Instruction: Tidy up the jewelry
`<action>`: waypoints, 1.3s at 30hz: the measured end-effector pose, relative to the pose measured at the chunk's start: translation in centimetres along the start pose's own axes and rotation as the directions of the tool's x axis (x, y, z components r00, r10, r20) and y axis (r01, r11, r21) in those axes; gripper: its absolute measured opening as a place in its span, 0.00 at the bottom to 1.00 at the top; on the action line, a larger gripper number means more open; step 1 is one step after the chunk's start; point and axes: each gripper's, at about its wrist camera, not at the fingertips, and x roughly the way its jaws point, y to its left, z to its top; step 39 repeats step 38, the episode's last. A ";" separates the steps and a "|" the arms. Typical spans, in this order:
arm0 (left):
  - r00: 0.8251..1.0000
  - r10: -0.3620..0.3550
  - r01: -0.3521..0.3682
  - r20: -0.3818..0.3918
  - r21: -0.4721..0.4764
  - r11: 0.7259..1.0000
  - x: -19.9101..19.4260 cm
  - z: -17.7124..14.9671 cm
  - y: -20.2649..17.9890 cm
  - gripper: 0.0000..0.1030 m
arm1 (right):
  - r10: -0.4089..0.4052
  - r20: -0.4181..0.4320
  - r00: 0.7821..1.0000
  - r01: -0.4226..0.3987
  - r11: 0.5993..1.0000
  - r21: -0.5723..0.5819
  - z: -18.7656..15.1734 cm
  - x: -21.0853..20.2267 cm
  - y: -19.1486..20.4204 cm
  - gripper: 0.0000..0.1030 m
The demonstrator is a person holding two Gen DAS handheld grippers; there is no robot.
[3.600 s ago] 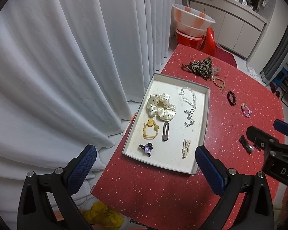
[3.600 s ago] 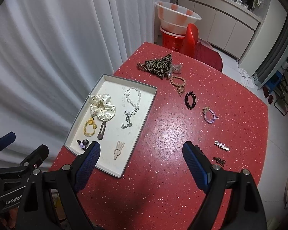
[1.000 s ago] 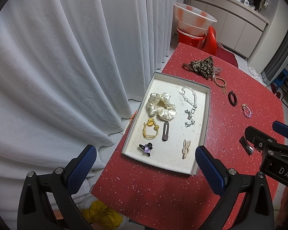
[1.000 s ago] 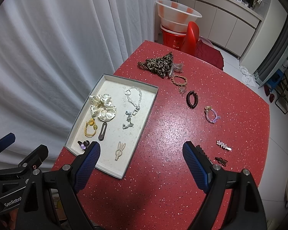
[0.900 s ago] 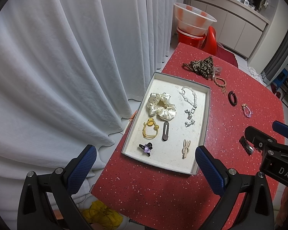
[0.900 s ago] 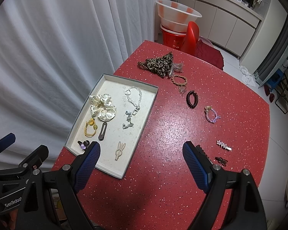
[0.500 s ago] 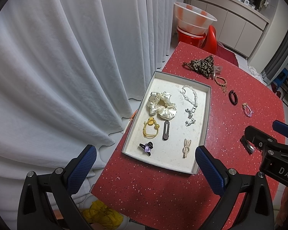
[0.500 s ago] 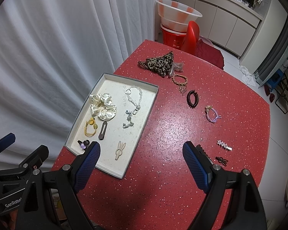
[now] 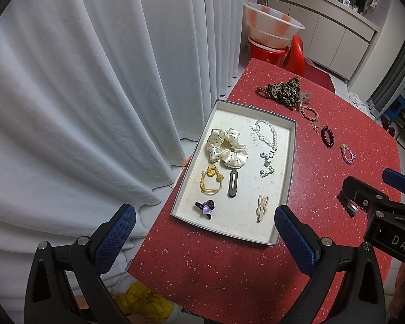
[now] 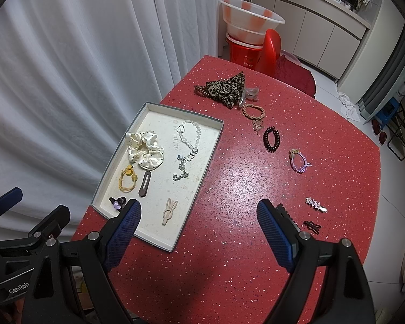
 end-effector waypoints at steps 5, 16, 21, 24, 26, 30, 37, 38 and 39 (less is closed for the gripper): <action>1.000 0.001 -0.001 -0.001 0.000 1.000 0.0 0.0 0.0 1.00 | 0.000 -0.001 1.000 0.000 1.000 0.000 0.0 0.0 0.0 0.87; 1.000 0.003 -0.003 -0.001 -0.001 1.000 0.0 0.0 -0.1 1.00 | 0.004 -0.003 1.000 -0.004 1.000 -0.002 -0.3 0.3 0.2 0.87; 1.000 0.003 -0.003 -0.003 0.000 1.000 0.1 0.0 0.0 1.00 | 0.007 -0.005 1.000 -0.007 1.000 -0.005 -0.3 0.4 0.2 0.87; 1.000 0.003 -0.003 -0.003 0.001 1.000 0.2 0.0 0.1 1.00 | 0.007 -0.005 1.000 -0.007 1.000 -0.005 -0.5 0.4 0.3 0.87; 1.000 0.003 -0.003 -0.003 0.001 1.000 0.2 0.0 0.1 1.00 | 0.008 -0.006 1.000 -0.008 1.000 -0.006 -0.4 0.4 0.3 0.87; 1.000 0.007 -0.007 -0.004 0.001 1.000 0.3 -0.2 0.2 1.00 | 0.008 -0.005 1.000 -0.008 1.000 -0.005 -0.3 0.4 0.3 0.87; 1.000 0.011 -0.011 -0.003 0.007 1.000 0.3 -0.3 0.4 1.00 | 0.012 -0.010 1.000 -0.012 1.000 -0.012 -0.6 0.5 0.5 0.87; 1.000 0.011 -0.011 -0.004 0.008 1.000 0.3 -0.3 0.3 1.00 | 0.013 -0.010 1.000 -0.013 1.000 -0.013 -0.7 0.5 0.5 0.87; 1.000 0.011 -0.011 -0.004 0.008 1.000 0.3 -0.3 0.3 1.00 | 0.013 -0.010 1.000 -0.013 1.000 -0.013 -0.7 0.5 0.5 0.87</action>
